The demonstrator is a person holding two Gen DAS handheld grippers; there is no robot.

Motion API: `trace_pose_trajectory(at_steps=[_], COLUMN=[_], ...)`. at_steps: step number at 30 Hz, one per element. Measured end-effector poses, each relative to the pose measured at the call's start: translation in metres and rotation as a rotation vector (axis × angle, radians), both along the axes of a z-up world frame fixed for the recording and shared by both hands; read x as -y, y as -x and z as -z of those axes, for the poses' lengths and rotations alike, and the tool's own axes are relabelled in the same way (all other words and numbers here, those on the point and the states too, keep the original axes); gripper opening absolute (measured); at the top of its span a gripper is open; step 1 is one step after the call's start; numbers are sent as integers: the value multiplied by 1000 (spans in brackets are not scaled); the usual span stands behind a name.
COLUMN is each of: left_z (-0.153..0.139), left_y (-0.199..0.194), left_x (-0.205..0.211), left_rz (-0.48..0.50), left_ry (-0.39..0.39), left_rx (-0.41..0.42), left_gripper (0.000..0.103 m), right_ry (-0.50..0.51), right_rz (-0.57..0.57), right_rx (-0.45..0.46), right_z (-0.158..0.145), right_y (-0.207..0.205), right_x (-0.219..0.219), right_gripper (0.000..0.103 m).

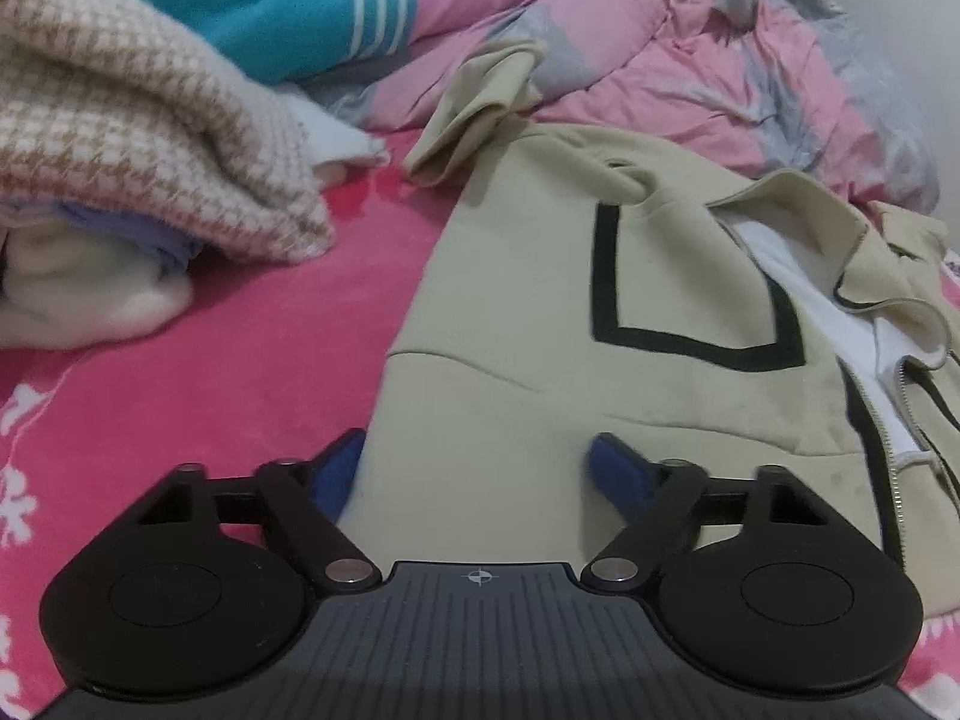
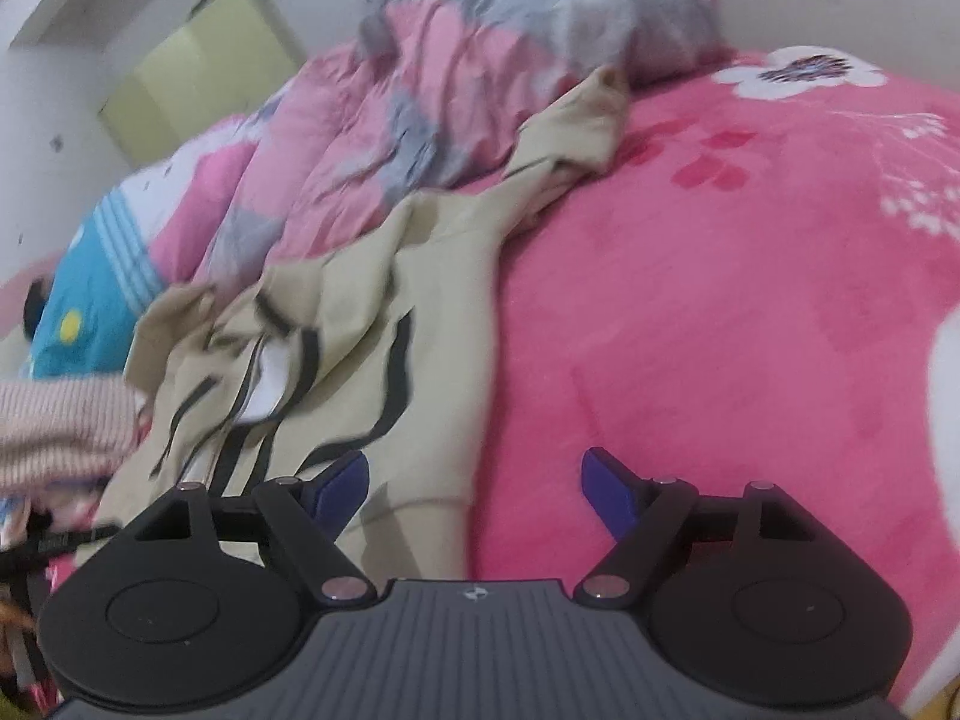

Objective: Fold clothes
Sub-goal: 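Grasp the hoodie sleeve with the left gripper while the right gripper grasps the hem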

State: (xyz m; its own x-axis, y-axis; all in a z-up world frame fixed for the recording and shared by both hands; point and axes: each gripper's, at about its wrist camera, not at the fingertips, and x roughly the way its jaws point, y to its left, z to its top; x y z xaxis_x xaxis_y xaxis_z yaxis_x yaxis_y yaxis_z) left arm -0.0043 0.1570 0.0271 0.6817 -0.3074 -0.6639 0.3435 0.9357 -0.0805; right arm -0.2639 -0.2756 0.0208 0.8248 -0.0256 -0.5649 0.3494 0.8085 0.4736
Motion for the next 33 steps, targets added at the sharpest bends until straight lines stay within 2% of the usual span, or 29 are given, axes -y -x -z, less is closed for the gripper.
trace_pose_trajectory(at_steps=[1,2,6,7,8,11,14,19,22,26,30,33], left_z=[-1,-2,-10,-13,-17,-38,-66,-101,-110,-107,-74,-40], left_y=[2,3,10,11,14,27,48,91,116,155,168,160], left_x=[1,1,1,1,0,-2,-8,-23,-34,-47,-56,-56], left_rz=[8,13,-11,-20,-29,-38,-19,0,-5,-22,-51,-48], left_ry=[5,11,9,10,15,45,110,185,213,242,169,95], left_rx=[3,5,19,21,22,37,68,83,61,-7,-74,-121], left_gripper=[59,55,11,9,8,7,7,6,6,4,4,10], right_ry=[-22,-46,-49,-66,-85,-78,-84,-150,-175,-187,-162,-138], right_rz=[-16,-33,-66,-66,-65,-67,-77,-89,-100,-90,-53,-23], right_rx=[2,5,5,19,35,119,184,231,247,227,130,42], right_z=[1,2,4,3,0,-18,-35,-52,-61,-64,-43,-21], right_y=[-1,-1,-6,-6,-5,7,19,41,55,75,74,65], right_x=[-3,-5,-18,-17,-16,-16,-14,1,10,24,35,42], right_gripper=[66,58,38,16,10,9,8,7,7,7,7,10])
